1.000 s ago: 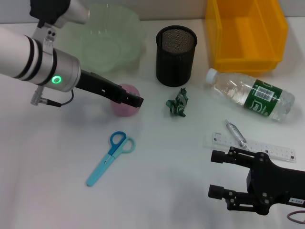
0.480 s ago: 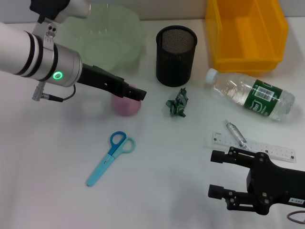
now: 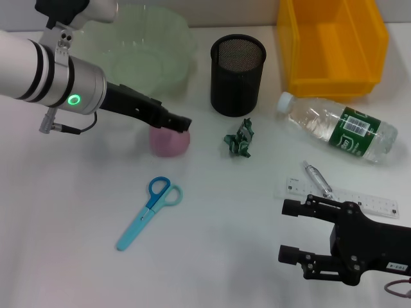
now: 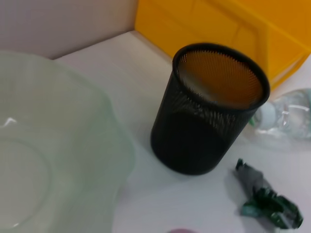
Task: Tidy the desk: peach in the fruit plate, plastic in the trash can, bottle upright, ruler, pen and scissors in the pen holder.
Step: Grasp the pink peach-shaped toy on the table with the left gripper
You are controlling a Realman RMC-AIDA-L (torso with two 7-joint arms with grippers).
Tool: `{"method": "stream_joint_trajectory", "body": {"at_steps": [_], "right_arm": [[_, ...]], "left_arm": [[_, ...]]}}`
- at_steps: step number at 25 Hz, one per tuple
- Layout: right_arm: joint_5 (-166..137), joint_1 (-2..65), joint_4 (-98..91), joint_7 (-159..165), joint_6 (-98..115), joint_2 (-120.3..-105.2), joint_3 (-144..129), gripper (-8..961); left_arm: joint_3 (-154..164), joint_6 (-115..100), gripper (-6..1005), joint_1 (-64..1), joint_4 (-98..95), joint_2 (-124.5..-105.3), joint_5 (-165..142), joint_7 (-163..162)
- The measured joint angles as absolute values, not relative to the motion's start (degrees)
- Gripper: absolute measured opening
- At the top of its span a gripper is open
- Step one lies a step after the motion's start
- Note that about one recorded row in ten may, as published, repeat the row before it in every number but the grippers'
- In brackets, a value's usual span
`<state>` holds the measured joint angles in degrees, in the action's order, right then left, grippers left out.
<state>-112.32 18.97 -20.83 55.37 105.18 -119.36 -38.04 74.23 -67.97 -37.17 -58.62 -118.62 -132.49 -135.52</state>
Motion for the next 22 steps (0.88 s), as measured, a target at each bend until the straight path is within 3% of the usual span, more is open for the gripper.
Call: {"method": "stream_joint_trajectory", "body": {"at_steps": [22], "right_arm": [[-112.44, 19.59, -19.86, 55.37, 103.9, -119.35, -38.49, 785]], "left_arm": [[74.57, -63.93, 816, -37.97, -53.0, -118.85, -133.89, -134.71]]}}
